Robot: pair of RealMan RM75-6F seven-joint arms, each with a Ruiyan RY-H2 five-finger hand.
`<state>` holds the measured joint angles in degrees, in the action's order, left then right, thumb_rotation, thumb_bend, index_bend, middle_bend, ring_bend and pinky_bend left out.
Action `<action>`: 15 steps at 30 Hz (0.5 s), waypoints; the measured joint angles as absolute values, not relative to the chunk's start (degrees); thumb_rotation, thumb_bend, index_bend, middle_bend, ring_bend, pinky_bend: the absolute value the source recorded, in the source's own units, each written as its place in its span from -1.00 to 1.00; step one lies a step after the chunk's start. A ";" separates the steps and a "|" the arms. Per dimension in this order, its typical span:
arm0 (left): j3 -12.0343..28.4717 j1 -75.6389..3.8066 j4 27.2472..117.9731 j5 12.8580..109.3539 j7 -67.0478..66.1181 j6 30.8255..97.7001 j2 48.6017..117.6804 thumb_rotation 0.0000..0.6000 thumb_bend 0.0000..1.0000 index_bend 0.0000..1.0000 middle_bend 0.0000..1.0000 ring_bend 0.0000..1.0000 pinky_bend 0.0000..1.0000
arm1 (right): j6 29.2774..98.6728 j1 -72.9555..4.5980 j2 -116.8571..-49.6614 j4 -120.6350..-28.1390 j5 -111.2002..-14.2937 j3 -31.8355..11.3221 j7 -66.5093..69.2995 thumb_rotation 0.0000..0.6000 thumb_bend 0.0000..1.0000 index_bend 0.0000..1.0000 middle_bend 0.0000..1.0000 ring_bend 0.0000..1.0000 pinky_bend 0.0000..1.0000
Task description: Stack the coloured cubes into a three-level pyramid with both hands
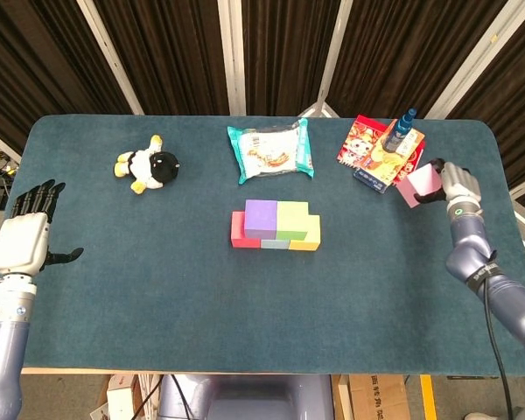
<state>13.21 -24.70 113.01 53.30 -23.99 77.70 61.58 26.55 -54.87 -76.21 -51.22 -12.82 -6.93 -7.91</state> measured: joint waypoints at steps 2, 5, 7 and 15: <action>13.18 -24.68 113.29 53.43 -23.94 77.54 61.13 1.00 -0.82 -1.00 -1.00 -1.00 -1.00 | 27.99 -54.47 -73.64 -54.72 -14.33 -7.88 -7.36 1.00 -0.38 -0.55 0.07 0.11 -0.93; 13.05 -24.61 113.67 53.61 -24.03 77.40 60.48 1.00 -0.82 -1.00 -1.00 -1.00 -1.00 | 30.30 -53.68 -69.41 -60.82 -16.85 -9.39 -6.44 1.00 -0.38 -0.55 0.07 0.11 -0.93; 13.05 -24.53 114.11 53.69 -23.90 77.35 60.07 1.00 -0.82 -1.00 -1.00 -1.00 -1.00 | 31.93 -53.01 -66.21 -65.78 -18.94 -10.62 -5.66 1.00 -0.38 -0.55 0.07 0.11 -0.93; 13.21 -23.65 116.36 54.99 -22.04 77.74 57.92 1.00 -0.82 -1.00 -1.00 -1.00 -1.00 | 36.22 -50.43 -53.57 -86.38 -29.05 -15.67 -2.85 1.00 -0.38 -0.55 0.07 0.11 -0.91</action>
<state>13.21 -23.65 116.36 54.99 -22.04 77.74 57.92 36.22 -50.43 -53.57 -86.38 -29.05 -15.67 -2.85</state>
